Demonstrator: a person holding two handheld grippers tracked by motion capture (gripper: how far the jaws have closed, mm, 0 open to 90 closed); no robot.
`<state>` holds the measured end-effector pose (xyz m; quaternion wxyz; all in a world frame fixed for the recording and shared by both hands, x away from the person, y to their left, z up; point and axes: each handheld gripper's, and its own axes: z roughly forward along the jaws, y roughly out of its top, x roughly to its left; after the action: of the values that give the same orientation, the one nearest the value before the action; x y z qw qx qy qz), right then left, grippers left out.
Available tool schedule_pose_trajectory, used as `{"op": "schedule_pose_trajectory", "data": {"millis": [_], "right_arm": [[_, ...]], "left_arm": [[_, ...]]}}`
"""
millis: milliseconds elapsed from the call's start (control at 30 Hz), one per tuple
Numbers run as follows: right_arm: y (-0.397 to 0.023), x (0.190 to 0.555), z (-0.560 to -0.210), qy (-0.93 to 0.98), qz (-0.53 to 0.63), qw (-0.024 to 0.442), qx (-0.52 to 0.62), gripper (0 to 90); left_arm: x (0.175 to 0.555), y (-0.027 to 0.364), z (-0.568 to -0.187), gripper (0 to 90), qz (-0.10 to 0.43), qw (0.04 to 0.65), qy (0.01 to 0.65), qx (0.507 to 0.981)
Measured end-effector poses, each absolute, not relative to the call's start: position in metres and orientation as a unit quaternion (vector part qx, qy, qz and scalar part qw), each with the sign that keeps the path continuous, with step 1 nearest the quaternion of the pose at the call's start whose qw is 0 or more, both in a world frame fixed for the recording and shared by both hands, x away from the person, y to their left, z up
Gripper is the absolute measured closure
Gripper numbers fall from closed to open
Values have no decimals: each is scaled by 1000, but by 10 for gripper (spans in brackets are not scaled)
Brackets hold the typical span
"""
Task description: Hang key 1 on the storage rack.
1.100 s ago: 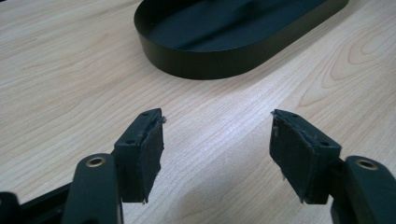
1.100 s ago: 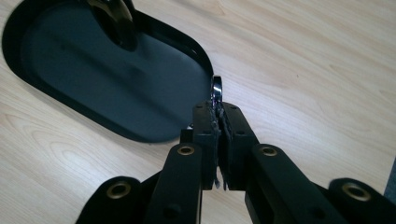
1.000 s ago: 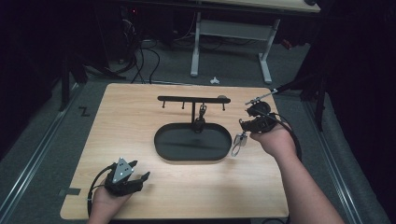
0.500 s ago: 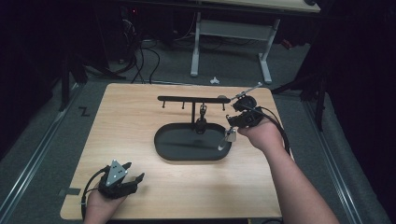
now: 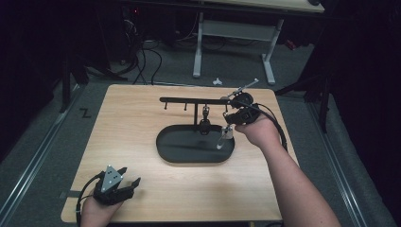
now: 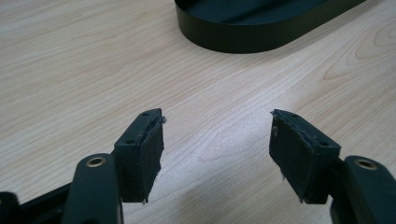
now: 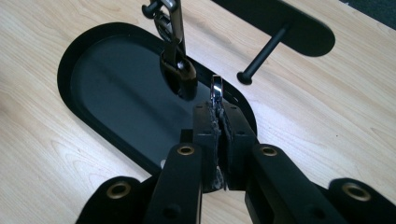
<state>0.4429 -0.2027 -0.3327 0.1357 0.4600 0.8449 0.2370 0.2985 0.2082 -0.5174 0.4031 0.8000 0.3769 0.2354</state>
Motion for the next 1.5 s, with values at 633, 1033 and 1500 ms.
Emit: {"op": "schedule_pose_trajectory", "data": {"millis": [633,1033,1500], "right_arm": [[-212,461,-334,841,242,131,466,857],[-223,466,-339,828,239,146,486,829],[-233,453,-367,821,241,143,498,656]], "left_arm": [[297,211,-520,358,236,397,382,800],[297,211,-520,359,236,396,382,801],[299,204,-516,358,240,401,371,803]]}}
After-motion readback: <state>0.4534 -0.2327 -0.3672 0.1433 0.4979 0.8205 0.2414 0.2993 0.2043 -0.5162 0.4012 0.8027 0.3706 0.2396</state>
